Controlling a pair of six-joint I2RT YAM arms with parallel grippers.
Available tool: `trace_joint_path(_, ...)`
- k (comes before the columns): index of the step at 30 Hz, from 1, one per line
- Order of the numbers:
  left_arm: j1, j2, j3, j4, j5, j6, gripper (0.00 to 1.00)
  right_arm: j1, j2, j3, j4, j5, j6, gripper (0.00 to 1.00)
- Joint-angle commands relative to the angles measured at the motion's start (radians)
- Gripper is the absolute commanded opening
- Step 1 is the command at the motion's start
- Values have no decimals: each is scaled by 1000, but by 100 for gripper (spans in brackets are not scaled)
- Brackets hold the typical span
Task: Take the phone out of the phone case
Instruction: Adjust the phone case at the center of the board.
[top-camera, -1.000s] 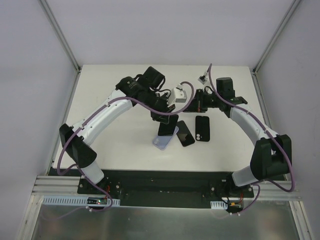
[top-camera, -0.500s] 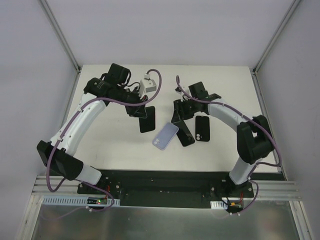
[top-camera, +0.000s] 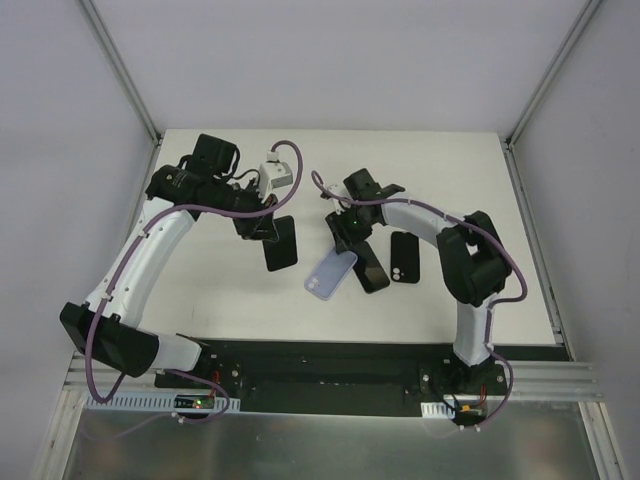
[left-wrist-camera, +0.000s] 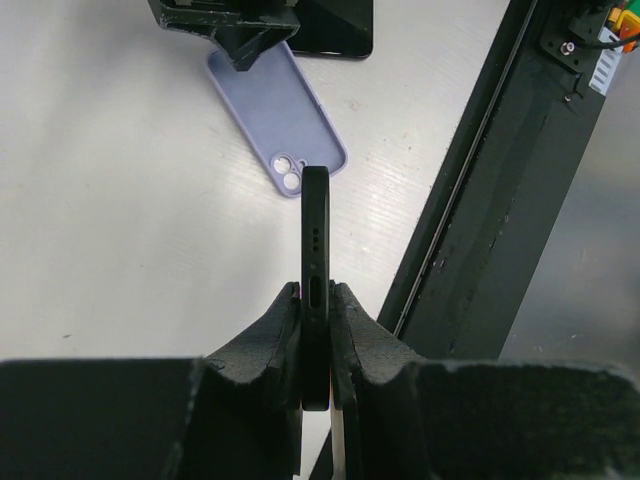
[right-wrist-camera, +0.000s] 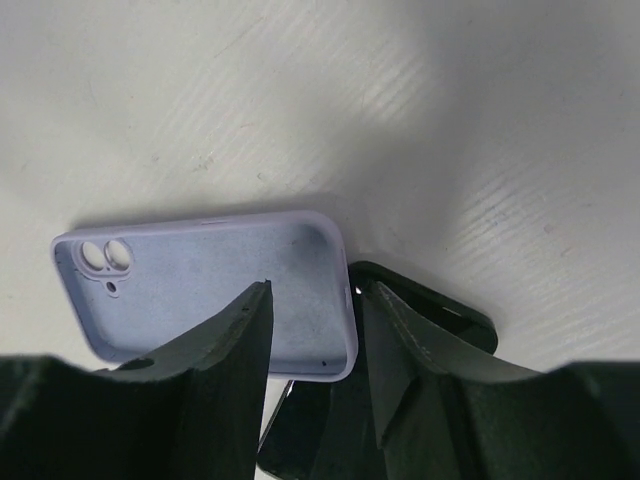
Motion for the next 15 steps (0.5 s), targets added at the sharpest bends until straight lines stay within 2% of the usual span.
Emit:
trace_joint_path(1,10,-32,1,-1,54,28,0,24,36,62,-53,49,-93,44)
trace_joint_path(3,14,-32,2,-1,54,28,0,35,53,77,-68,56,-109,38)
trace_joint_path(8,24,-36,13,-9,54,30,0,55,88,105,-83,74,-143,29)
trace_joint_path(12,36,-41,25,-27,55,40,0,78,100,128,-86,60,-177,9)
trace_joint_path(15,50,-43,30,-44,57,53,0,95,114,163,-102,51,-230,2)
